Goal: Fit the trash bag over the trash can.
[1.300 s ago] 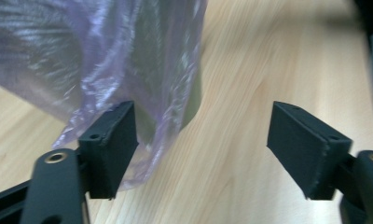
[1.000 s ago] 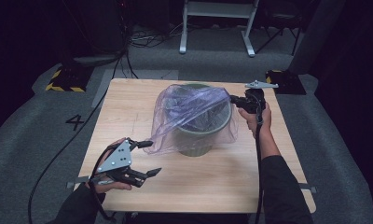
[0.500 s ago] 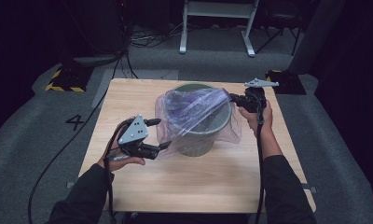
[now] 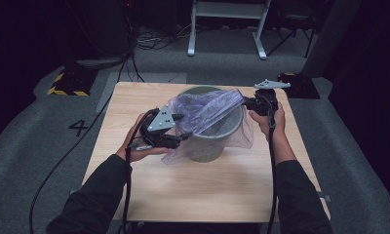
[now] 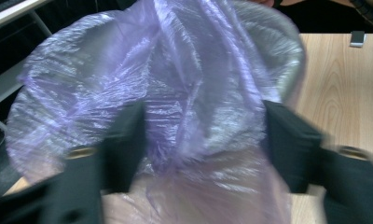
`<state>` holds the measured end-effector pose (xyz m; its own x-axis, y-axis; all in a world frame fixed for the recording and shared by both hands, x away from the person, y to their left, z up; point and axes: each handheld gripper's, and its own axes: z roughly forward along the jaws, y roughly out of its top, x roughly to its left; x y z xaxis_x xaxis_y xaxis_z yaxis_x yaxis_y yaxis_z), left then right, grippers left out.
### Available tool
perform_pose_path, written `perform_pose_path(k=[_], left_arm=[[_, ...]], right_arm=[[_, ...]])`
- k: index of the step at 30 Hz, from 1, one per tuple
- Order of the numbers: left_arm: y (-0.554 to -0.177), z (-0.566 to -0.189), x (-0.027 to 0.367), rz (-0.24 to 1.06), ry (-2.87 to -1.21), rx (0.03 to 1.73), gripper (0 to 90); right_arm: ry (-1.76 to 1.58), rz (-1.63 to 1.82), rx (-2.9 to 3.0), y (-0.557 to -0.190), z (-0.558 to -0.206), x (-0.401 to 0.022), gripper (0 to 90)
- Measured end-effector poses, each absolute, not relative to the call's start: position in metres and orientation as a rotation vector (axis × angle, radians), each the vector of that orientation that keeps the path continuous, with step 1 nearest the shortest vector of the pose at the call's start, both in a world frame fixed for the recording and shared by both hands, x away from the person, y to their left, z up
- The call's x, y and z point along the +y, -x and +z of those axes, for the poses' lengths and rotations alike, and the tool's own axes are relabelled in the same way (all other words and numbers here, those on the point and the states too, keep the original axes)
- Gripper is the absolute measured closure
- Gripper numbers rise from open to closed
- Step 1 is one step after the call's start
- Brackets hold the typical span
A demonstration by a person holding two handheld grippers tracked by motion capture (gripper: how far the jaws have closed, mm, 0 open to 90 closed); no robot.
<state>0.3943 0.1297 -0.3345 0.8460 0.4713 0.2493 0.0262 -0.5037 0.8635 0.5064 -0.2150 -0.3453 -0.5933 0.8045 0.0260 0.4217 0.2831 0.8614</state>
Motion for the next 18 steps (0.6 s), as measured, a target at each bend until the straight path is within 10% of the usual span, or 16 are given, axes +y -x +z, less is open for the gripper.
perform_pose_path(k=[9, 18], left_arm=[[-0.403, -0.322, 0.145, 0.589, -1.975, 0.341, 88.6], [-0.45, -0.319, 0.163, 0.588, -1.897, 0.508, 89.8]], right_arm=[[-1.09, 1.244, 2.139, -0.508, -0.344, -0.214, 90.0], [-1.086, 1.245, 2.157, -0.514, -0.347, -0.214, 90.0]])
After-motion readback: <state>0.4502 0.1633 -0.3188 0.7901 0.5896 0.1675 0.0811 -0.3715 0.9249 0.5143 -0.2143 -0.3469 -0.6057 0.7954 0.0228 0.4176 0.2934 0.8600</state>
